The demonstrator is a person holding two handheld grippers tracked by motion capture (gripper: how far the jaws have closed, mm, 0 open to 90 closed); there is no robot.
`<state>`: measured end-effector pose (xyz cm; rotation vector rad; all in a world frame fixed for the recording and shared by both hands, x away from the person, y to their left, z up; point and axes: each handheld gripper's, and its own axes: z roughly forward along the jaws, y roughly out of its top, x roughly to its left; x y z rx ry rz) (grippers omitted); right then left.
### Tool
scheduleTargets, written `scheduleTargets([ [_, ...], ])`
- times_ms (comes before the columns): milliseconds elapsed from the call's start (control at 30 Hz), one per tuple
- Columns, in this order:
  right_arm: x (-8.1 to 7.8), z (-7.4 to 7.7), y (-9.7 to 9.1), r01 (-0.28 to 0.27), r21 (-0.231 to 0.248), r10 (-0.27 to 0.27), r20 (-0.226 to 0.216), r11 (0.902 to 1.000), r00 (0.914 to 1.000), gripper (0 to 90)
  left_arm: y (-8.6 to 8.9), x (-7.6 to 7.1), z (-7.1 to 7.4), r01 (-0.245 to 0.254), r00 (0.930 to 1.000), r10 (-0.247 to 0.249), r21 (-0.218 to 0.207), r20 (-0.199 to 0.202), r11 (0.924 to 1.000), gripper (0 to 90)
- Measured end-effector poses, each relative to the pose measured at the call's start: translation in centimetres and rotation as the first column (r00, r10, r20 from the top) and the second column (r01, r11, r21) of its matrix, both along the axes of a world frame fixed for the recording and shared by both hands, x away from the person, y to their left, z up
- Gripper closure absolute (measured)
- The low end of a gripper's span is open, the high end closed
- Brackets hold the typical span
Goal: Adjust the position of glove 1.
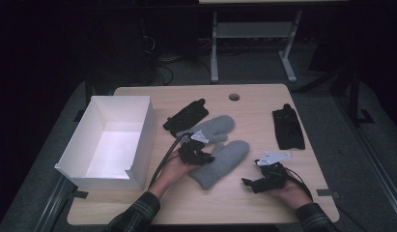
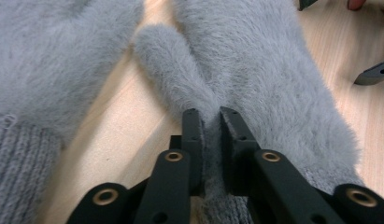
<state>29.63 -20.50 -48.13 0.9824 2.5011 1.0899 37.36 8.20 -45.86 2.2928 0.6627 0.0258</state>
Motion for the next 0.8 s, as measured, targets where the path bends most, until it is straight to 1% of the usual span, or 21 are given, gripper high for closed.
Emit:
scheduleTargets([
  [67, 0.0, 0.0, 0.0, 0.0, 0.0, 0.0, 0.0, 1.0, 1.0, 11.7, 0.3, 0.0, 0.5, 0.009, 0.9999, -0.009, 0.009, 0.006, 0.9999, 82.7],
  [100, 0.0, 0.0, 0.0, 0.0, 0.0, 0.0, 0.0, 1.0, 1.0, 11.7, 0.4, 0.0, 0.9, 0.006, 0.9999, -0.006, 0.001, 0.008, 1.0, 82.8],
  [167, 0.0, 0.0, 0.0, 0.0, 0.0, 0.0, 0.001, 1.0, 1.0, 11.7, 0.9, 0.0, 1.7, 0.011, 0.9996, -0.011, 0.005, 0.025, 0.9999, 82.8],
  [233, 0.0, 0.0, 0.0, -0.001, 0.0, 0.001, 0.001, 1.0, 1.0, 11.7, 1.8, 0.1, 2.8, -0.007, 0.9986, 0.008, -0.014, 0.053, 0.9999, 82.9],
  [267, 0.0, 0.0, 0.0, 0.001, 0.001, -0.001, -0.003, 1.0, 1.0, 11.7, 2.2, 0.1, 3.3, -0.011, 0.9984, 0.012, -0.015, 0.056, 0.9998, 82.9],
  [300, 0.0, 0.0, 0.0, -0.002, -0.001, 0.002, 0.005, 1.0, 1.0, 11.7, 2.6, 0.1, 3.7, -0.018, 0.9978, 0.019, -0.017, 0.064, 0.9997, 82.9],
  [333, 0.0, 0.0, 0.0, -0.001, 0.0, 0.001, 0.002, 1.0, 1.0, 11.7, 2.8, 0.1, 3.9, -0.02, 0.9975, 0.021, -0.017, 0.067, 0.9997, 82.9],
  [367, 0.0, 0.0, 0.0, -0.001, 0.0, 0.001, 0.001, 1.0, 1.0, 11.7, 3.3, 0.1, 4.5, -0.019, 0.9966, 0.021, -0.02, 0.08, 0.9996, 82.9],
  [400, 0.0, 0.0, 0.0, -0.001, 0.0, 0.001, 0.001, 1.0, 1.0, 11.7, 3.5, 0.0, 4.7, -0.023, 0.9959, 0.025, -0.022, 0.087, 0.9995, 82.8],
  [433, 0.0, 0.0, 0.0, -0.001, 0.0, 0.001, 0.0, 1.0, 1.0, 11.7, 3.8, -0.1, 4.9, -0.026, 0.9946, 0.028, -0.019, 0.1, 0.9995, 82.8],
  [467, 0.0, 0.0, 0.0, -0.001, 0.0, 0.001, 0.002, 1.0, 1.0, 11.7, 4.1, -0.1, 5.1, -0.018, 0.9926, 0.018, -0.001, 0.12, 0.9998, 82.7],
  [500, 0.0, 0.0, 0.0, -0.001, 0.0, 0.001, 0.001, 1.0, 1.0, 11.7, 4.1, -0.2, 5.2, -0.024, 0.9923, 0.024, -0.004, 0.122, 0.9997, 82.7],
  [567, 0.0, 0.0, 0.0, -0.001, 0.0, 0.001, 0.001, 1.0, 1.0, 11.7, 4.2, -0.5, 5.3, -0.017, 0.9916, 0.016, 0.001, 0.128, 0.9999, 82.4],
  [633, 0.0, 0.0, 0.0, -0.002, 0.0, 0.002, 0.002, 1.0, 1.0, 11.7, 4.0, -0.9, 5.3, -0.002, 0.9918, 0.003, -0.005, 0.127, 1.0, 82.0],
  [667, 0.0, 0.0, 0.0, -0.001, 0.0, 0.001, 0.003, 1.0, 1.0, 11.8, 3.8, -1.1, 5.3, 0.013, 0.9912, -0.013, 0.003, 0.131, 0.9999, 82.0],
  [700, 0.0, 0.0, 0.0, -0.001, 0.0, 0.001, 0.001, 1.0, 1.0, 11.7, 3.6, -1.4, 5.4, 0.019, 0.991, -0.019, -0.001, 0.133, 0.9998, 81.9],
  [733, 0.0, 0.0, 0.0, -0.001, 0.0, 0.001, 0.001, 1.0, 1.0, 11.7, 3.4, -1.7, 5.5, 0.035, 0.9905, -0.034, 0.001, 0.133, 0.9994, 81.4],
  [800, 0.0, 0.0, 0.0, -0.001, 0.0, 0.001, 0.001, 1.0, 1.0, 11.7, 3.0, -2.2, 5.7, 0.058, 0.988, -0.059, 0.008, 0.143, 0.9983, 81.3],
])
